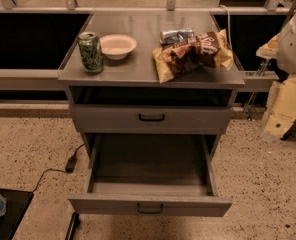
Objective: Place brown chip bag into middle drawer
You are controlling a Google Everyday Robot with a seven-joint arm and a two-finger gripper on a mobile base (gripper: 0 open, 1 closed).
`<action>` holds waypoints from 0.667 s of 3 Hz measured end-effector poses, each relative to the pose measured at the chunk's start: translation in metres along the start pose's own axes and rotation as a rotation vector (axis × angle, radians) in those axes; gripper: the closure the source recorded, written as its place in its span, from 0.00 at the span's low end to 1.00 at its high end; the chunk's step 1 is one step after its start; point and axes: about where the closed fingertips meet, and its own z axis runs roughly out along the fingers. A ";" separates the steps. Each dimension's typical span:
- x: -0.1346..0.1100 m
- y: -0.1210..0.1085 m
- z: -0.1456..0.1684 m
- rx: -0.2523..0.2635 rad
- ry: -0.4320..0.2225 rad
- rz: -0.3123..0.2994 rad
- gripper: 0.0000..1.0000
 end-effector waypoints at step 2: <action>-0.004 -0.033 0.008 0.013 -0.043 0.008 0.00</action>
Offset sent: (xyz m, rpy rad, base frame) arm 0.0781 -0.0128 -0.0033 0.0919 -0.0227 0.0046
